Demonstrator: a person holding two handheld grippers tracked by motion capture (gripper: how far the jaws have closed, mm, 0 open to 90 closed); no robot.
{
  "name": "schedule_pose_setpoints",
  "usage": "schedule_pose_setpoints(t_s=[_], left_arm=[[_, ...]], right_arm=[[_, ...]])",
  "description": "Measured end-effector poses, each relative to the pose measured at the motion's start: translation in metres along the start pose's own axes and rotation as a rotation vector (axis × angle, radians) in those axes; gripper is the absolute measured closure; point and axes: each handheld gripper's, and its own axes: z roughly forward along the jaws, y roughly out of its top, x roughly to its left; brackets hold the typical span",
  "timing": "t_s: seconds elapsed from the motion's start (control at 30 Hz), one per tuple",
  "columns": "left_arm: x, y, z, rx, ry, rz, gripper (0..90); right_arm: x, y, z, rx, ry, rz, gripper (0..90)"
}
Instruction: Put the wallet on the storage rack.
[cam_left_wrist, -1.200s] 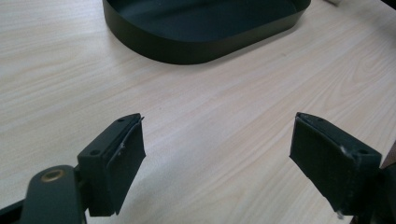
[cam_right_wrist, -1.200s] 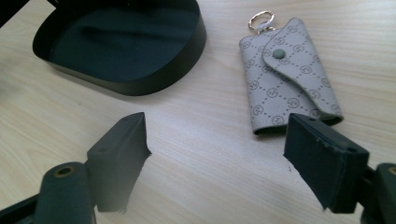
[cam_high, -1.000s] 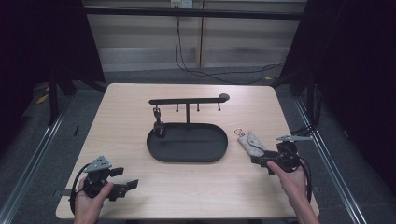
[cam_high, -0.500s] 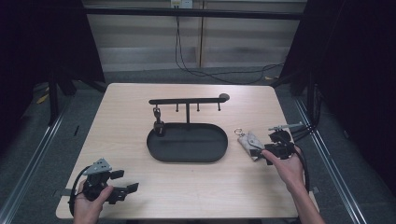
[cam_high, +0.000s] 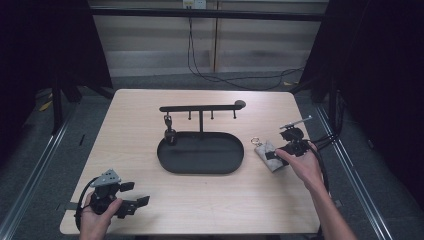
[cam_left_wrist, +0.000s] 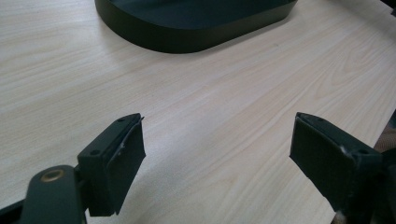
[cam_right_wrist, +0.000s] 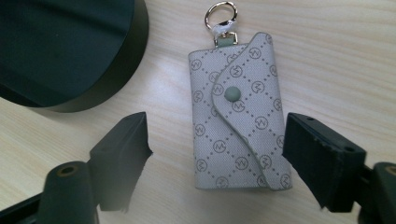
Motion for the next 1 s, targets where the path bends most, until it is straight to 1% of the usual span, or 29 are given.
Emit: schedule_pose_setpoints(t_s=[0.07, 0.1, 0.13, 0.17, 0.2, 0.23, 0.27, 0.33, 0.37, 0.5, 0.6, 0.7, 0.73, 0.8, 0.9, 1.0], left_arm=[[0.000, 0.000, 0.000, 0.000, 0.004, 0.003, 17.6], [0.000, 0.000, 0.000, 0.002, 0.005, 0.003, 17.6], [0.000, 0.000, 0.000, 0.004, 0.006, 0.004, 17.9], [0.000, 0.000, 0.000, 0.004, 0.011, 0.005, 18.4], [0.000, 0.000, 0.000, 0.004, 0.011, 0.007, 18.6], [0.000, 0.000, 0.000, 0.005, 0.008, 0.008, 18.5], [0.000, 0.000, -0.001, 0.005, 0.004, 0.011, 18.6], [-0.002, 0.000, -0.001, 0.004, 0.002, 0.015, 18.6], [-0.002, 0.000, -0.001, 0.004, -0.002, 0.015, 18.6], [-0.003, 0.001, 0.000, 0.007, -0.003, 0.022, 18.6], [-0.004, 0.000, -0.001, 0.004, -0.011, 0.016, 18.6], [-0.005, 0.001, -0.001, 0.000, -0.018, 0.019, 18.6], [-0.006, 0.001, -0.001, -0.003, -0.015, 0.024, 18.6], [-0.006, 0.001, -0.001, -0.003, -0.021, 0.024, 18.6], [-0.006, 0.001, -0.002, -0.006, -0.014, 0.027, 18.6], [-0.005, 0.001, -0.002, -0.008, -0.013, 0.024, 18.6]], right_arm=[[0.001, 0.005, 0.003, 0.034, -0.017, -0.019, 22.4], [0.001, 0.007, 0.004, 0.042, -0.011, -0.015, 22.8], [0.000, 0.008, 0.006, 0.044, -0.004, -0.021, 23.5], [0.001, 0.010, 0.007, 0.047, -0.013, -0.025, 23.5], [0.001, 0.012, 0.008, 0.049, -0.022, -0.023, 23.9], [-0.001, 0.013, 0.009, 0.053, -0.015, -0.016, 24.0], [-0.002, 0.014, 0.011, 0.064, -0.012, -0.012, 23.8], [-0.005, 0.015, 0.015, 0.095, -0.028, -0.016, 23.9], [-0.006, 0.016, 0.016, 0.106, -0.027, -0.014, 23.9], [-0.010, 0.020, 0.019, 0.120, -0.020, -0.017, 24.4], [-0.009, 0.024, 0.022, 0.144, -0.025, -0.029, 24.6], [-0.008, 0.025, 0.026, 0.157, -0.025, -0.033, 24.8], [-0.008, 0.025, 0.029, 0.170, -0.037, -0.037, 24.7], [-0.009, 0.025, 0.033, 0.189, -0.038, -0.038, 24.6], [-0.010, 0.026, 0.037, 0.203, -0.042, -0.029, 24.7], [-0.010, 0.027, 0.043, 0.220, -0.052, -0.037, 25.0]])
